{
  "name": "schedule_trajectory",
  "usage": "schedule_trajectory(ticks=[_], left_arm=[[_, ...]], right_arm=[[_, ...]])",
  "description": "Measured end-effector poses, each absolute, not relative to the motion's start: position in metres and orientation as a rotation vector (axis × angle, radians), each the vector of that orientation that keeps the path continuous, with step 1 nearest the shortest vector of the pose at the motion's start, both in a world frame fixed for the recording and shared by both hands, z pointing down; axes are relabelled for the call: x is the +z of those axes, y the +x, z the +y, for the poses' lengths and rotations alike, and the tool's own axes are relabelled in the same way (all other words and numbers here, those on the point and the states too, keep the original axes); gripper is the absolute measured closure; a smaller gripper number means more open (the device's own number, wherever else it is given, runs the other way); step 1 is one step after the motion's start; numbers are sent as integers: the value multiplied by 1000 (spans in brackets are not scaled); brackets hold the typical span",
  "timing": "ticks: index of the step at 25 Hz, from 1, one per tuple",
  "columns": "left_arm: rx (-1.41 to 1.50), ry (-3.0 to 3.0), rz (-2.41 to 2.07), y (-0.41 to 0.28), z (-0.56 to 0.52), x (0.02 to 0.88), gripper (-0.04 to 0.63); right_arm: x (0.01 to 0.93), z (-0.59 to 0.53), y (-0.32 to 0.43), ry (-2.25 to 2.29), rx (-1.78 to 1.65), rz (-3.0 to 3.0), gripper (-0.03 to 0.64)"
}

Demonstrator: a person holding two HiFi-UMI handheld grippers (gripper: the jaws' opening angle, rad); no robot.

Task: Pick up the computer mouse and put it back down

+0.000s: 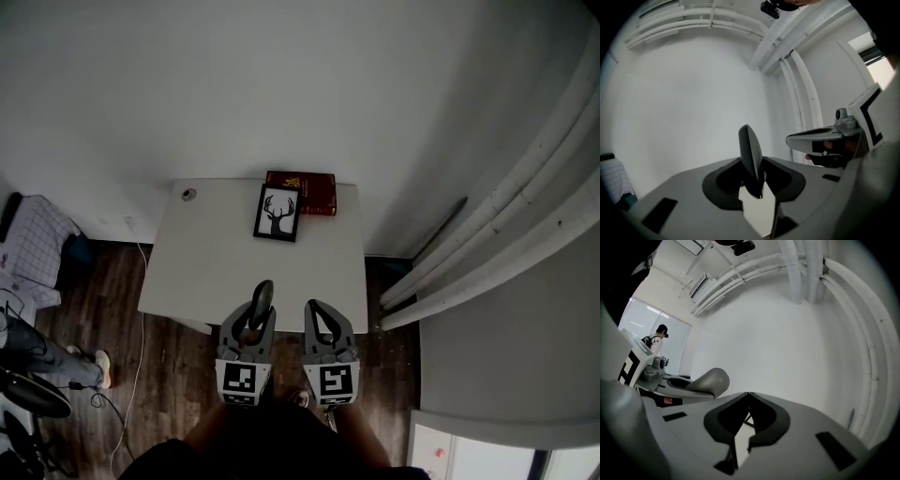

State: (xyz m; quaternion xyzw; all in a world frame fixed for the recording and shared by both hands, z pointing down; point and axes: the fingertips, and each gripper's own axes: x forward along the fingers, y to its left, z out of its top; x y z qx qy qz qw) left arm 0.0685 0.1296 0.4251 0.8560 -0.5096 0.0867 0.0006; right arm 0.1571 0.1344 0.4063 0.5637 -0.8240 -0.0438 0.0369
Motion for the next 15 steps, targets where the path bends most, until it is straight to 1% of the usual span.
schedule_trajectory(ticks=[6,15], left_arm=[[295,2637,-1637,56,135,434,469],[305,2610,-1668,35,121,434,469]], right_arm=[[410,136,145,1681,-93,-2566,595],[414,118,121,1612,-119,-2593,595]])
